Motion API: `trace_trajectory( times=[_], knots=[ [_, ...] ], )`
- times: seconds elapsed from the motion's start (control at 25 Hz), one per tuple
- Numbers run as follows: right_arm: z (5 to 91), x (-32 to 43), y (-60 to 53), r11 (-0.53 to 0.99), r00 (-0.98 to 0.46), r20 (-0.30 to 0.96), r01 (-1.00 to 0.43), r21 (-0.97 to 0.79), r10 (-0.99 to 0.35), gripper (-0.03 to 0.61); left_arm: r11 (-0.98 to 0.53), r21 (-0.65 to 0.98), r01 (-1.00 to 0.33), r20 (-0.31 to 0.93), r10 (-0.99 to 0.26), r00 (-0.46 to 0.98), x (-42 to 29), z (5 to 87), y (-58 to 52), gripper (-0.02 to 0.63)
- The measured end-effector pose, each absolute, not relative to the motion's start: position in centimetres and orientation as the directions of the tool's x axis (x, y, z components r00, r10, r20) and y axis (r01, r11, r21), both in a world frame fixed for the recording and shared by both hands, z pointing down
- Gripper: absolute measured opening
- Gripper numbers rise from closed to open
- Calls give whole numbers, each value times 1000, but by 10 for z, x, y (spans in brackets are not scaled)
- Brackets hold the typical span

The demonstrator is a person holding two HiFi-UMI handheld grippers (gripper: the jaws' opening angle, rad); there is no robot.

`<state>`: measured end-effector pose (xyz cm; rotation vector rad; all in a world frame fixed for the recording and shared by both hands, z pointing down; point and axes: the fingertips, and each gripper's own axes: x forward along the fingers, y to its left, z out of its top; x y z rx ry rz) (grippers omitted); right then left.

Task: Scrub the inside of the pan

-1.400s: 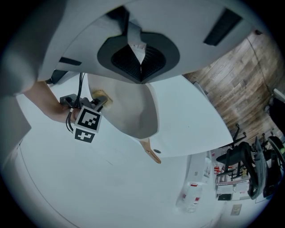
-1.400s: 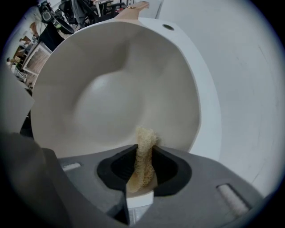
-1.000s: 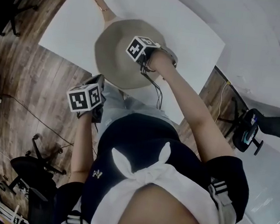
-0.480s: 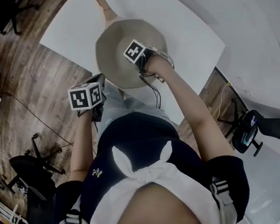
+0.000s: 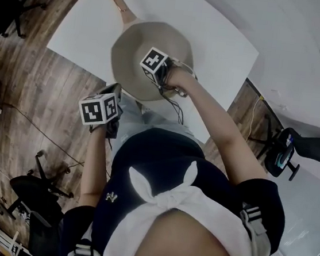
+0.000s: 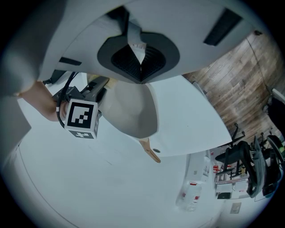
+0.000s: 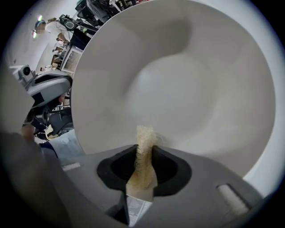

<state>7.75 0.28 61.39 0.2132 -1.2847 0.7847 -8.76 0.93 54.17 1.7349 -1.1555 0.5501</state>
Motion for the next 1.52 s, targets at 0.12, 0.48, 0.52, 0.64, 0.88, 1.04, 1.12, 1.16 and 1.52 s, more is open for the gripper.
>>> trace_trajectory(
  times=[0.12, 0.48, 0.52, 0.64, 0.88, 1.04, 1.12, 1.16, 1.52],
  knots=[
    [616, 72, 5, 726, 52, 909, -621, -295, 414, 92, -103, 462, -881, 765, -456, 454, -88, 542, 9, 5],
    [620, 46, 12, 676, -62, 883, -620, -399, 465, 92, -103, 457, -883, 769, -453, 451, -87, 542, 9, 5],
    [620, 43, 13, 669, -76, 879, -618, -412, 470, 92, -103, 457, -884, 770, -453, 451, -87, 543, 9, 5],
    [622, 33, 14, 646, -117, 864, -617, -449, 489, 92, -102, 457, -883, 770, -451, 451, -87, 543, 8, 5],
    [621, 15, 17, 633, -166, 844, -592, -498, 510, 92, -95, 462, -882, 771, -447, 453, -88, 543, 8, 5],
    [623, 4, 16, 620, -205, 834, -583, -525, 513, 92, -97, 461, -882, 774, -442, 454, -88, 545, 7, 5],
    [623, -1, 15, 613, -226, 828, -579, -537, 513, 92, -97, 463, -881, 774, -440, 455, -89, 545, 7, 5],
    [623, -4, 14, 610, -238, 825, -576, -545, 513, 92, -97, 464, -881, 774, -439, 456, -89, 545, 6, 5],
    [622, -28, 6, 628, -339, 814, -519, -580, 472, 92, -104, 467, -878, 779, -423, 464, -90, 546, 5, 5]
  ],
)
